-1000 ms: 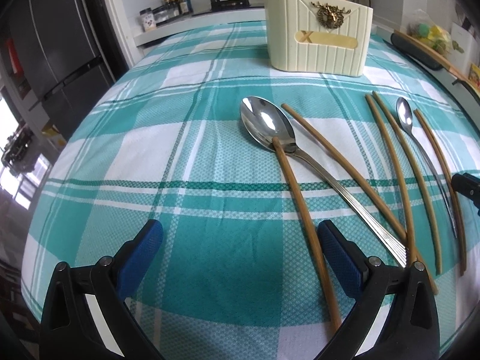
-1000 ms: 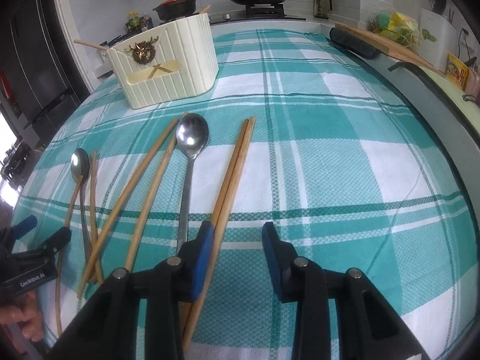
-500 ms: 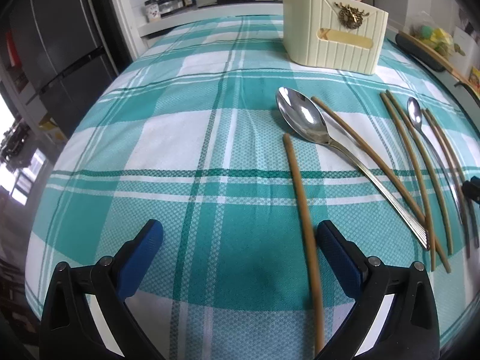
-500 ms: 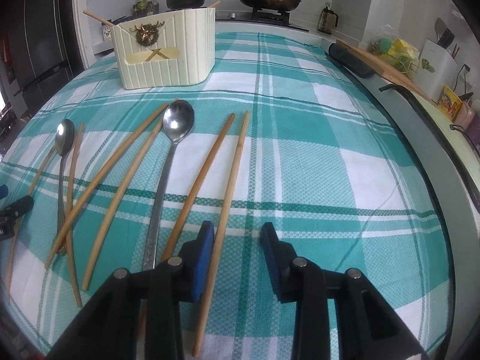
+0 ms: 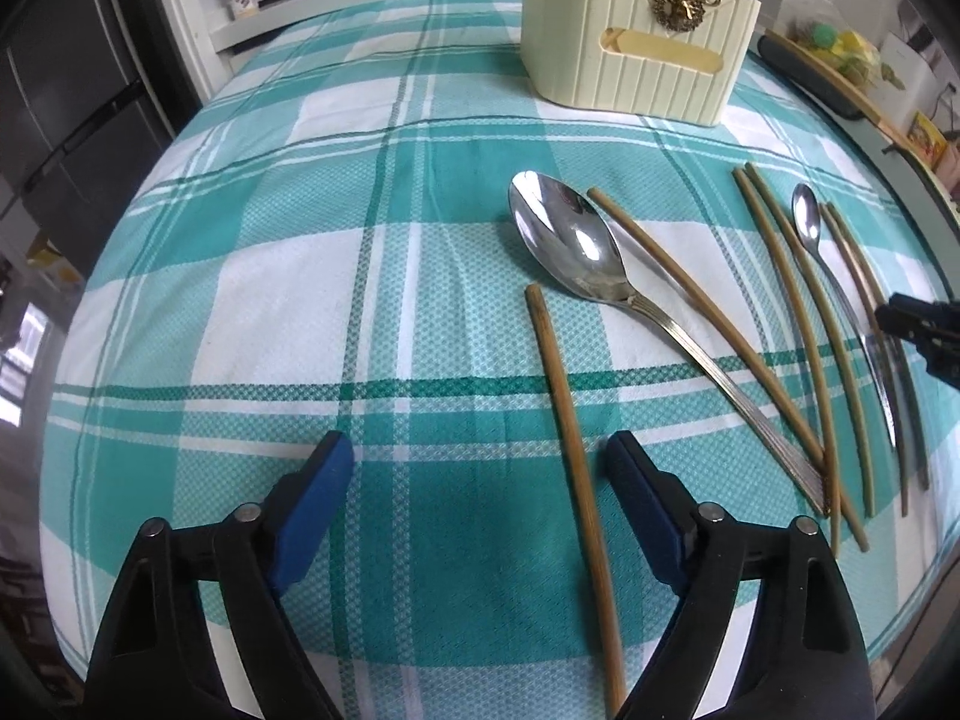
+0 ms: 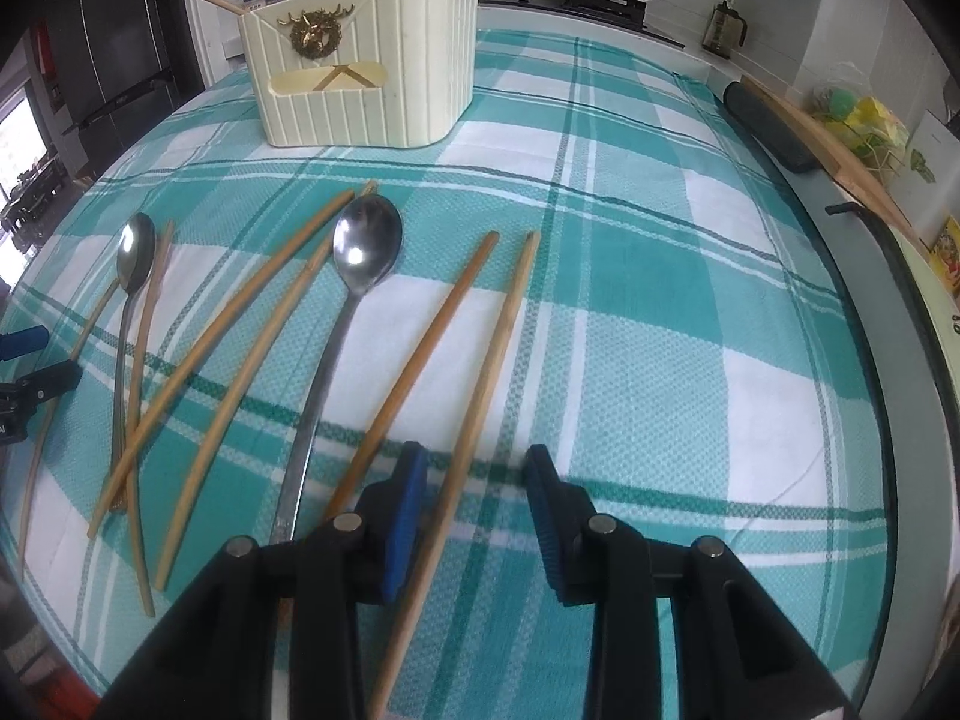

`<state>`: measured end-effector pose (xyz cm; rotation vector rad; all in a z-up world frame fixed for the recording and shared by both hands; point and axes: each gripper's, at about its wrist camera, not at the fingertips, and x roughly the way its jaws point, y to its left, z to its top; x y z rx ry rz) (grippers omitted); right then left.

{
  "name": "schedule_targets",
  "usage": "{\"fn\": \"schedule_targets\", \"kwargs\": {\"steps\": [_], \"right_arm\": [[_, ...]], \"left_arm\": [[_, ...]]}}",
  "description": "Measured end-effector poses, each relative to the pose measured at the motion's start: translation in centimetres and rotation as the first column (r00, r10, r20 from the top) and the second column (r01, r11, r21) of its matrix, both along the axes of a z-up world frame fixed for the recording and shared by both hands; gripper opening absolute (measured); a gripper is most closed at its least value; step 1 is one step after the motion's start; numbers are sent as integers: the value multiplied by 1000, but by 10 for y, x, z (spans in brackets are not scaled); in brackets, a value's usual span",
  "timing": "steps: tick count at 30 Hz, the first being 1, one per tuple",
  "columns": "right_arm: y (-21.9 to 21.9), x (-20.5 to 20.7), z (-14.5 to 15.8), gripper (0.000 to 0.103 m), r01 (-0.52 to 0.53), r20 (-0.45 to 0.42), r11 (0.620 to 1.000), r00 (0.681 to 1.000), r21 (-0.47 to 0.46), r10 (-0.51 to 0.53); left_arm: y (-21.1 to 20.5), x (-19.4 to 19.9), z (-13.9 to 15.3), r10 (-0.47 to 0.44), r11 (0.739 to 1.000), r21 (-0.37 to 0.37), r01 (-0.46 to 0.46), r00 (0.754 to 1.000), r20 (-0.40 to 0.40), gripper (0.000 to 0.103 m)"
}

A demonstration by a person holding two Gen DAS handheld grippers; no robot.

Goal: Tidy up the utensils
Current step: 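Close the left tool on a wooden chopstick while the right tool holds its chopstick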

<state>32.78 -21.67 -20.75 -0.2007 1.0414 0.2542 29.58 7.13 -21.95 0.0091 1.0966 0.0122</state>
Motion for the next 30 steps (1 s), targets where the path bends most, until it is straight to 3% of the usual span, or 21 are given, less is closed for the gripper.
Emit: {"fn": "schedule_targets", "kwargs": {"steps": [5, 9, 11, 12, 13, 17, 22, 30], "right_arm": [[4, 48, 1, 32, 13, -24, 1000, 1000, 24, -13], [7, 77, 1, 28, 33, -37, 999, 999, 24, -32], [7, 86, 1, 10, 51, -38, 998, 998, 27, -50], [7, 90, 1, 9, 62, -40, 998, 997, 33, -61], [5, 93, 2, 8, 72, -44, 996, 997, 47, -70], [0, 99, 2, 6, 105, -50, 990, 994, 98, -100], [-14, 95, 7, 6, 137, -46, 968, 990, 211, -130], [-33, 59, 69, 6, 98, 69, 938, 989, 331, -128]], "left_arm": [[-4, 14, 4, -34, 999, -6, 34, 998, -61, 68], [-6, 25, 7, -44, 999, -11, 43, 996, -75, 40], [-8, 28, 8, -46, 999, -6, 45, 996, -73, 27], [-9, 29, 8, -47, 999, -3, 47, 996, -71, 14], [-10, 30, 8, -55, 998, -15, 54, 996, -71, 9], [-10, 30, 9, -56, 998, -25, 55, 997, -50, 4], [0, 28, 18, -34, 995, -93, 33, 999, -8, 4], [16, 2, 87, 3, 985, -169, 28, 984, 180, 4]]}}
